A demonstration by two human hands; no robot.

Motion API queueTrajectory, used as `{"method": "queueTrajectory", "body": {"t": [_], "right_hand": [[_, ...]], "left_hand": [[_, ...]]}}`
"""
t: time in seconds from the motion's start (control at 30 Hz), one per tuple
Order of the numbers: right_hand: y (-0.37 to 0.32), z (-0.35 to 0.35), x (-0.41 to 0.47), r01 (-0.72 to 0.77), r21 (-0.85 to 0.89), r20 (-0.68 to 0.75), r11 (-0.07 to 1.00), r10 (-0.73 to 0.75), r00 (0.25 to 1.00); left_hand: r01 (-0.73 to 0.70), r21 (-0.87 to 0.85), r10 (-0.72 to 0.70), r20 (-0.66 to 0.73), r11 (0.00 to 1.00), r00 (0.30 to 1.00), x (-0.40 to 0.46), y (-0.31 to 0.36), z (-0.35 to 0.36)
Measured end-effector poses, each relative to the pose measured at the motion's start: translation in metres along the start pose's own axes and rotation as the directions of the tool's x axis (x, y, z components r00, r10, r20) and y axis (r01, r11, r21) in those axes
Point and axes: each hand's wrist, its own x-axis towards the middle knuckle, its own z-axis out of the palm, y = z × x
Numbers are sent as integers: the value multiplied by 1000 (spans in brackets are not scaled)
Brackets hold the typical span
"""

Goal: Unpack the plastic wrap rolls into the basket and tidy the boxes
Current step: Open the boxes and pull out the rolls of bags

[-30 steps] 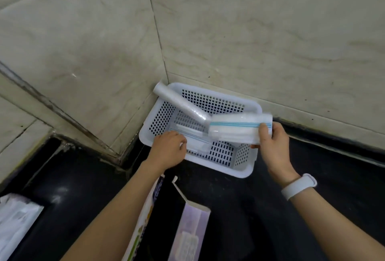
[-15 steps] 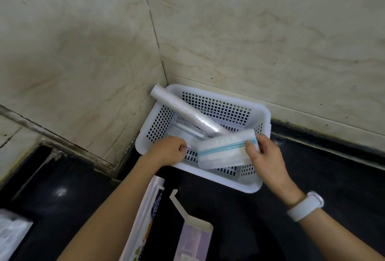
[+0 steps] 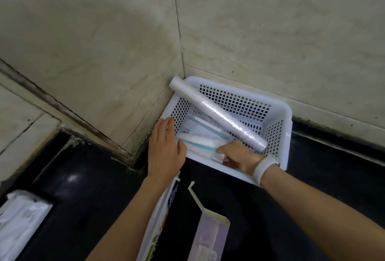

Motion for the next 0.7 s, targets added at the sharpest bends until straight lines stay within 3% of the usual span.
{"method": "queueTrajectory", "body": {"t": [0.07, 0.13, 0.23, 0.3, 0.37, 0.47, 0.6, 0.7], "right_hand": [[2, -3, 8, -39, -189, -6, 981, 39, 999], [2, -5, 16, -24, -245, -43, 969, 14, 999], [4, -3, 23, 1, -21, -105, 1000, -3, 994], [5, 1, 24, 37, 8, -141, 999, -36, 989], [7, 1, 26, 109, -257, -175, 960, -157, 972], [3, 1, 20, 151, -608, -176, 780, -318, 932], [4, 1, 10, 137, -728, -156, 672, -357, 921], [5, 1, -5, 156, -746, -175, 648, -416, 892]], "left_hand": [[-18, 23, 18, 1, 1000, 1000, 0, 1, 1], [-49, 33, 49, -2, 998, 999, -2, 0, 2], [-105, 43, 105, 3, 994, 994, -6, -3, 4], [-123, 52, 122, 5, 991, 992, -8, -5, 5], [-125, 52, 124, 15, 991, 992, -10, -5, 5], [-117, 51, 114, 66, 992, 991, -10, -3, 2], [-83, -20, 84, 124, 996, 989, -10, 0, -4], [-71, -131, 77, 45, 989, 996, -16, 3, -14]]}}
